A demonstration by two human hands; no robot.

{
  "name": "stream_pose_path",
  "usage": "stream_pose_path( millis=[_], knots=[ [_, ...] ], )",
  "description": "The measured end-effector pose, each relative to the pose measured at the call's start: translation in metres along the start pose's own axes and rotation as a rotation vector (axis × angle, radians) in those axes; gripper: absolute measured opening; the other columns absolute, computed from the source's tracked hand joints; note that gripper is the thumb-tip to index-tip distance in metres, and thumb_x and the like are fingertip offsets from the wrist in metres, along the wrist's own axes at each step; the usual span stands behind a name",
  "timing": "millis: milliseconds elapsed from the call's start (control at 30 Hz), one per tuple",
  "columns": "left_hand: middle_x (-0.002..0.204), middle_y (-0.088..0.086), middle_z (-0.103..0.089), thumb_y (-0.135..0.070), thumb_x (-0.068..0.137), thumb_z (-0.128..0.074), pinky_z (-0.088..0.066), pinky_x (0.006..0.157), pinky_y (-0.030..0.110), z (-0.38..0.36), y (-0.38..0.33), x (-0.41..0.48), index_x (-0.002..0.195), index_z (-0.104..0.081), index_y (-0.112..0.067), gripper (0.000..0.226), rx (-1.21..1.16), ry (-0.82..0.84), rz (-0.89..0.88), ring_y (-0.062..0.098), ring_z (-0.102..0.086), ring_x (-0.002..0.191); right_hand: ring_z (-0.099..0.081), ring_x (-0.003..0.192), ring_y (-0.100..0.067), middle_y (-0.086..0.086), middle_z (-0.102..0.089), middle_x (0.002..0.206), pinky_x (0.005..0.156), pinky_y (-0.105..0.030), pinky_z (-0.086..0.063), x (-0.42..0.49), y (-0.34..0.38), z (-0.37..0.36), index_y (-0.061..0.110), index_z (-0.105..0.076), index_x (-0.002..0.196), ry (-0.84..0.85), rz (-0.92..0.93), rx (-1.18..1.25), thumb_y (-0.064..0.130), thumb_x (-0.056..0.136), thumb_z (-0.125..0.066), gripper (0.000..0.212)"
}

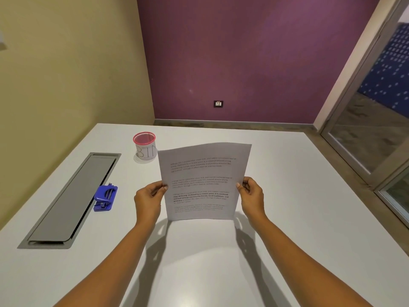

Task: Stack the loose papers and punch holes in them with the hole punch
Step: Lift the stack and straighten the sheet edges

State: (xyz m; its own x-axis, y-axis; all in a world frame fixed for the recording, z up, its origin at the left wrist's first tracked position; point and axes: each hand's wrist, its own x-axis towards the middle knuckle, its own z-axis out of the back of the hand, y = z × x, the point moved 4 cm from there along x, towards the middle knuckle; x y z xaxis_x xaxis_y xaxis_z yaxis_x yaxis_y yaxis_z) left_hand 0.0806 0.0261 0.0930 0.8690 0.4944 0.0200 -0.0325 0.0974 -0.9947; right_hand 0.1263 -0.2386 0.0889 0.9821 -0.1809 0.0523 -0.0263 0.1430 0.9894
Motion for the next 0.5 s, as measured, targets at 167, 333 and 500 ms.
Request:
stream_pose_path(
  millis=[167, 333, 500],
  knots=[
    [0.096, 0.002, -0.067, -0.002, 0.084, -0.062, -0.047, 0.082, 0.025, 0.0009, -0.0072, 0.0003, 0.105, -0.067, -0.006, 0.022, -0.039, -0.009, -0.013, 0.020, -0.064, 0.087, -0.059, 0.081, -0.001, 0.006, -0.063, 0.090, 0.060, -0.004, -0.048, 0.0014, 0.0081, -0.0008, 0.014, -0.057, 0.096, -0.016, 0.024, 0.012, 0.009, 0.094, -0.048, 0.011],
    [0.095, 0.001, -0.067, -0.001, 0.082, -0.063, -0.046, 0.075, 0.014, 0.0044, -0.0069, -0.0007, 0.102, -0.067, -0.010, 0.022, -0.042, -0.016, -0.007, 0.010, -0.064, 0.081, -0.058, 0.084, -0.002, 0.003, -0.062, 0.094, 0.065, -0.001, -0.046, -0.0004, 0.0054, 0.0004, 0.011, -0.056, 0.099, 0.010, 0.025, 0.048, 0.005, 0.093, -0.049, 0.011],
    [0.097, 0.002, -0.067, -0.001, 0.082, -0.063, -0.047, 0.082, 0.025, 0.0030, -0.0082, -0.0002, 0.105, -0.067, -0.004, 0.024, -0.020, -0.012, 0.004, 0.021, -0.064, 0.086, -0.058, 0.080, -0.007, -0.001, -0.064, 0.093, 0.062, -0.002, -0.046, -0.0009, 0.0075, -0.0008, 0.011, -0.058, 0.093, 0.003, 0.036, 0.004, 0.007, 0.094, -0.047, 0.011]
  ],
)
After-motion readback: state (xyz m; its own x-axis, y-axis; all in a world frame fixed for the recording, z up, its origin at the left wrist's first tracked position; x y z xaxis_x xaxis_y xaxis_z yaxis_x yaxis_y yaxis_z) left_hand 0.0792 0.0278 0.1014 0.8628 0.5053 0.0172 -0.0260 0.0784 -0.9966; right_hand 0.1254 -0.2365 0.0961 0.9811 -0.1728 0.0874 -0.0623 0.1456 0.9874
